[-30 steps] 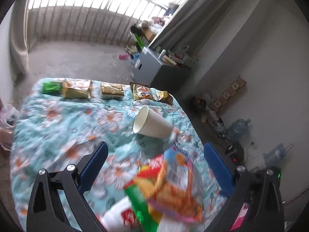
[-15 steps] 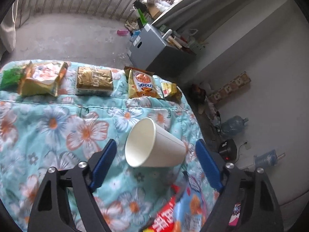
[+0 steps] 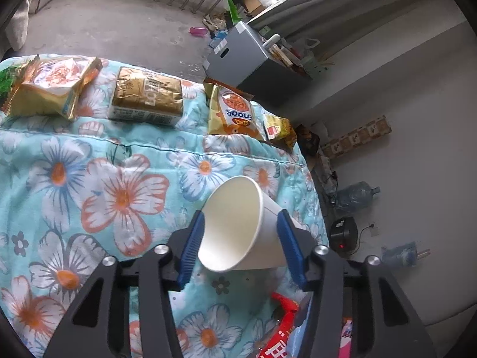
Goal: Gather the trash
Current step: 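Grasp the white paper cup with the left tool while the right tool grasps the pink and green bags, then lift the cup and bags and carry them to the blue wastebasket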
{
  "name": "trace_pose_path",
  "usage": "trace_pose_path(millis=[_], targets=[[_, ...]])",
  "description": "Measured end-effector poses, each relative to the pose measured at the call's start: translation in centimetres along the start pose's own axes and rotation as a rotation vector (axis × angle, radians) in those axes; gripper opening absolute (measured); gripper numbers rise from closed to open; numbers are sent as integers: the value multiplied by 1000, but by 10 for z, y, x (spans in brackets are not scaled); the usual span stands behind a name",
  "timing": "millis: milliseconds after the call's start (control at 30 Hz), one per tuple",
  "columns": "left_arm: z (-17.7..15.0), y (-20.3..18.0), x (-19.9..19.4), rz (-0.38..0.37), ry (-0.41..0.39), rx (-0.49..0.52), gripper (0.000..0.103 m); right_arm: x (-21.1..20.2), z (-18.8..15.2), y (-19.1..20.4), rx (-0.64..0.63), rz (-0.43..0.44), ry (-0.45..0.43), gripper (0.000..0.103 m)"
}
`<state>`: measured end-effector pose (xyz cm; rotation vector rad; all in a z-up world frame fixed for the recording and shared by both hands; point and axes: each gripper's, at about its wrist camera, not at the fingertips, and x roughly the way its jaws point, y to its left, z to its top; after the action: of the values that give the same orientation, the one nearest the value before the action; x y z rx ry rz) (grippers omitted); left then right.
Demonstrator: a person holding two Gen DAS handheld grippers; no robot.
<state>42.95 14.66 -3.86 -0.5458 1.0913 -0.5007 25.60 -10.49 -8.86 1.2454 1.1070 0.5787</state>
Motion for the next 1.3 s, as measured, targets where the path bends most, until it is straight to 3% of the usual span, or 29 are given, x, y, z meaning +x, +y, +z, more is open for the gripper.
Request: trace_pose_path(millis=[167,500,800,1300], targets=[[-1,-6,-2,-30,8,12,30,-9,-3,3,6,13,-1,23],[-7,-15,-4,-89,26,9,10,-14,-8,6,-4,59,-14,6],[-9,-24,-24,-131,-5,27,3,-10,-4,7,-11,115,-39,1],[-24,-40,-87,-207,-124,35,2,-14,-3,21,-64,206,-83,0]])
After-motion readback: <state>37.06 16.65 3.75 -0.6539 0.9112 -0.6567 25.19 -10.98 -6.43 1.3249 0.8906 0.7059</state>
